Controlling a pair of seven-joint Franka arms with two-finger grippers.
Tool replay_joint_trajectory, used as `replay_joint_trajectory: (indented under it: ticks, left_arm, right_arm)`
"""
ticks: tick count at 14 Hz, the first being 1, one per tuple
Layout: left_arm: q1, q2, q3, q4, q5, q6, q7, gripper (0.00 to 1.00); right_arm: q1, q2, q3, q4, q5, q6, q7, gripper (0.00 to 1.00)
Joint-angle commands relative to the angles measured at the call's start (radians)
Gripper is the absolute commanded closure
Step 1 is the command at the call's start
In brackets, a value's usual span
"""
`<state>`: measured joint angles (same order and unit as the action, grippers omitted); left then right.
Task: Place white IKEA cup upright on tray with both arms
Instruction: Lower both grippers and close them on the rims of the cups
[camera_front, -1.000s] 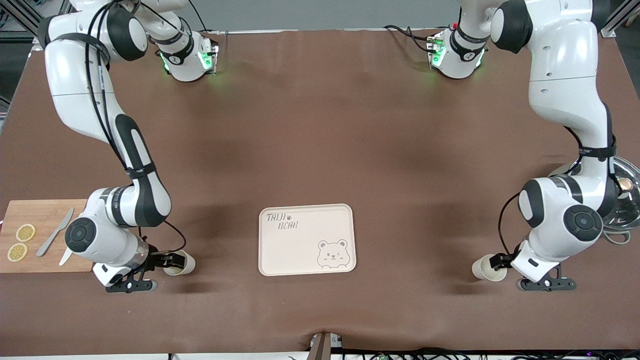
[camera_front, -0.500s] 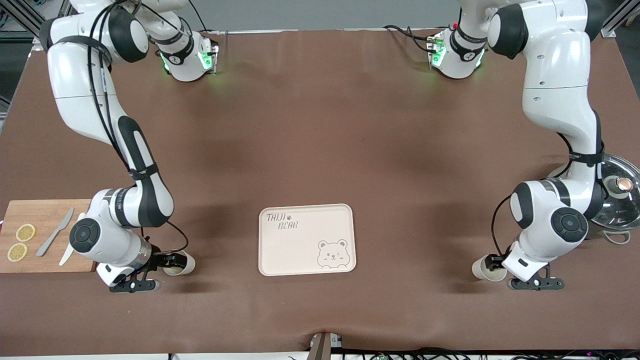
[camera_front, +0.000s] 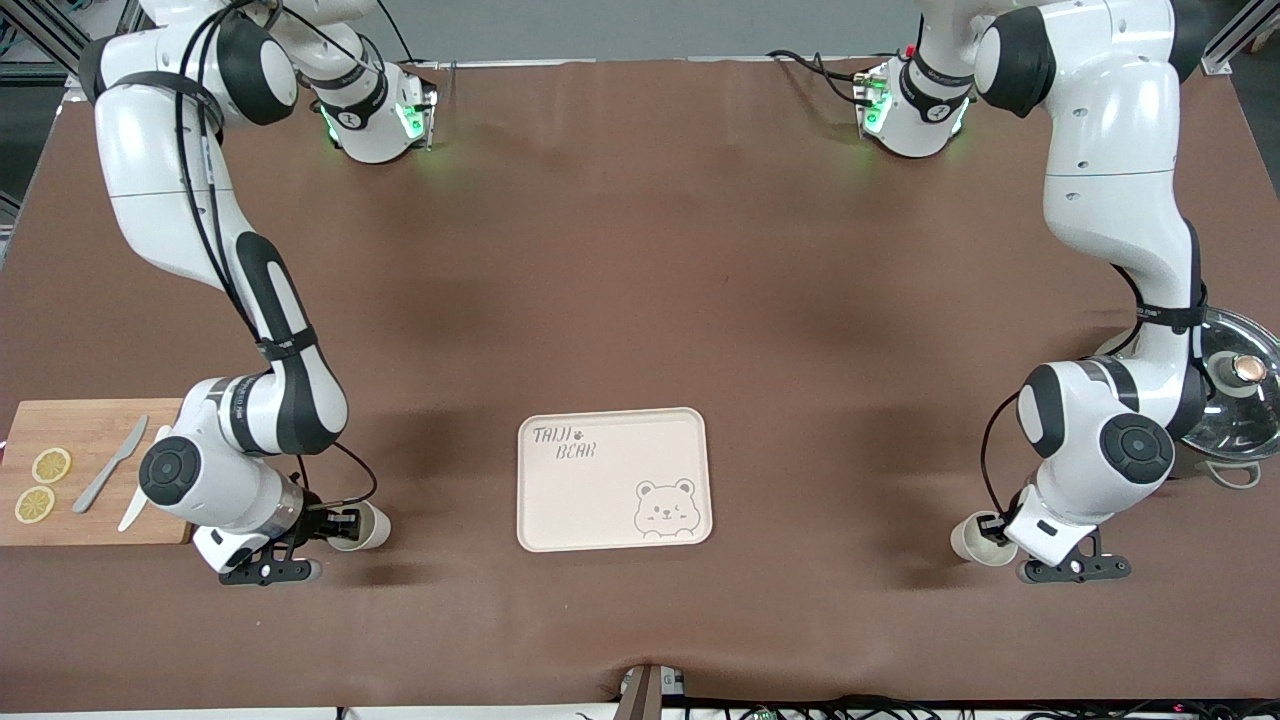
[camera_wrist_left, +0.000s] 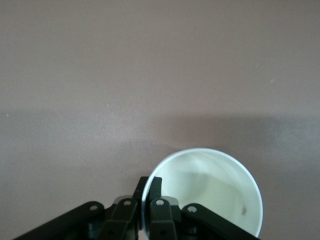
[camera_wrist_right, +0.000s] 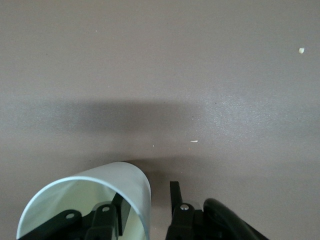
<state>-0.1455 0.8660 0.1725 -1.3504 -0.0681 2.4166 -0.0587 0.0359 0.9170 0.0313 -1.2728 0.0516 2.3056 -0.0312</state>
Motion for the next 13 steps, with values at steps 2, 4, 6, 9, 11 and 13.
replay_joint_trajectory:
  ticks: [2,4,6,9,11,13]
  left_arm:
    - [0.001,-0.033,-0.025,0.007,-0.016,-0.001,-0.036,1.00]
    - [-0.002,-0.051,-0.024,0.011,-0.053,-0.010,-0.053,1.00]
    - [-0.003,-0.061,-0.024,0.020,-0.064,-0.063,-0.053,1.00]
    - [-0.029,-0.094,-0.021,0.053,-0.062,-0.161,-0.088,1.00]
    - [-0.063,-0.108,-0.021,0.053,-0.059,-0.186,-0.162,1.00]
    - [-0.124,-0.128,-0.010,0.053,-0.056,-0.197,-0.258,1.00]
  right_arm:
    - [0.001,0.011,0.006,0.015,-0.010,0.002,-0.006,0.88]
    - [0.001,0.011,0.004,0.015,-0.009,0.002,-0.006,0.93]
    - [0.001,0.011,0.006,0.015,-0.009,0.002,-0.006,1.00]
    - [0.001,0.011,0.006,0.016,-0.009,0.002,-0.003,1.00]
    - [0.001,0.010,0.007,0.023,-0.007,0.000,-0.004,1.00]
    - [0.002,0.000,0.010,0.026,-0.002,-0.014,0.000,1.00]
